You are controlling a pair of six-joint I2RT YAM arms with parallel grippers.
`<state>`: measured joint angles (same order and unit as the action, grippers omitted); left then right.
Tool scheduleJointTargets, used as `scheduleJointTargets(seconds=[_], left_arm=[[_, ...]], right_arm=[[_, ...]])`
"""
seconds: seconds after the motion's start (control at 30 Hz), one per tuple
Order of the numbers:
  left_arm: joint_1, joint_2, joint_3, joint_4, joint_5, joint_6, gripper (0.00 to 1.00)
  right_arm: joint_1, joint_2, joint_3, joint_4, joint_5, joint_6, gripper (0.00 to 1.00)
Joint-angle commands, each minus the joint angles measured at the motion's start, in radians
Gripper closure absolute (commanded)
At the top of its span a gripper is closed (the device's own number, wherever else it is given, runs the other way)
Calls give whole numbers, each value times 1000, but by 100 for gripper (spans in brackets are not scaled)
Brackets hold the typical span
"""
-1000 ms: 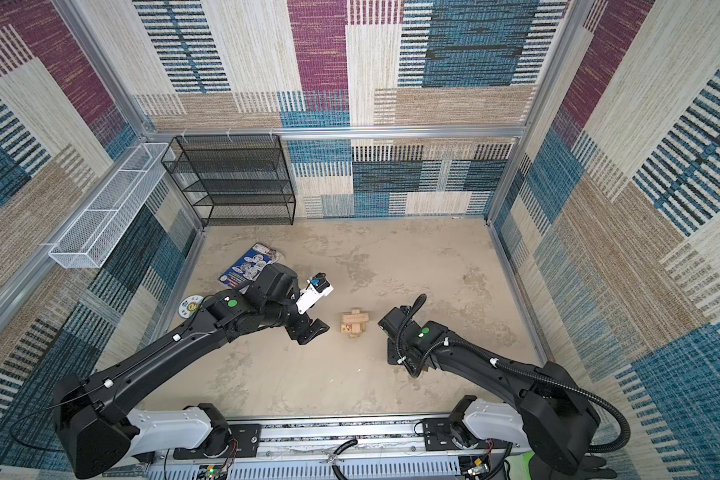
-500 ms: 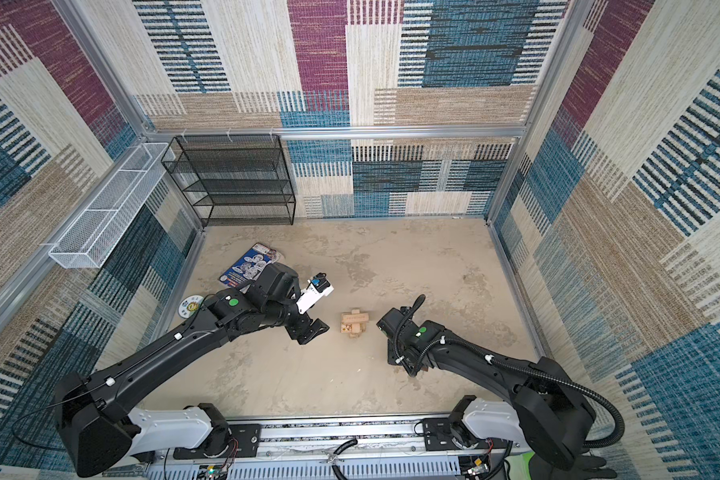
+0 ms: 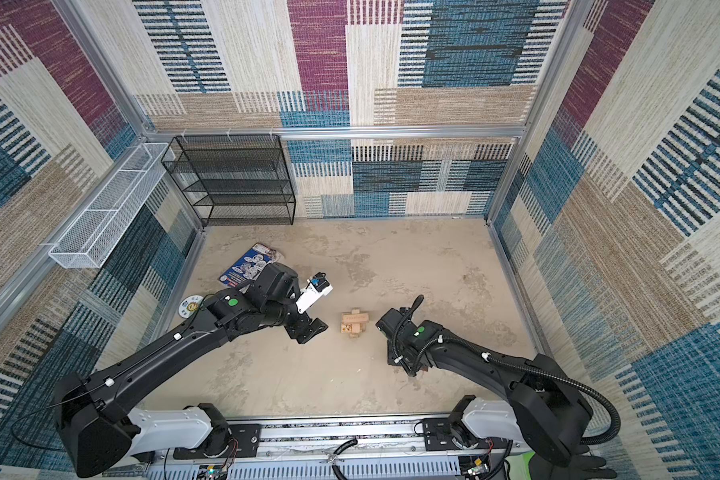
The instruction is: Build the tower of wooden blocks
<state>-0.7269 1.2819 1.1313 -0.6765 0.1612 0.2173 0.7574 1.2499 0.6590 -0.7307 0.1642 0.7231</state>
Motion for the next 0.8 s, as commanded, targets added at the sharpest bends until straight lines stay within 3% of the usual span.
scheduleJointTargets(seconds=[0.0,0.33,0.53,0.77], left_arm=[[0,-7,5,-7,-3,26,15],[-1,2,6,-6,25,16,15],[-6,16,7,-6,73,17,15],[-24,17,-1,-7,57,20,15]], right_arm=[[2,-1,6,7,-5,-4,65],[2,-33,2,14,-21,-11,80],[1,-62,-1,17,-23,-11,83],[2,-67,-5,27,-26,-20,82]])
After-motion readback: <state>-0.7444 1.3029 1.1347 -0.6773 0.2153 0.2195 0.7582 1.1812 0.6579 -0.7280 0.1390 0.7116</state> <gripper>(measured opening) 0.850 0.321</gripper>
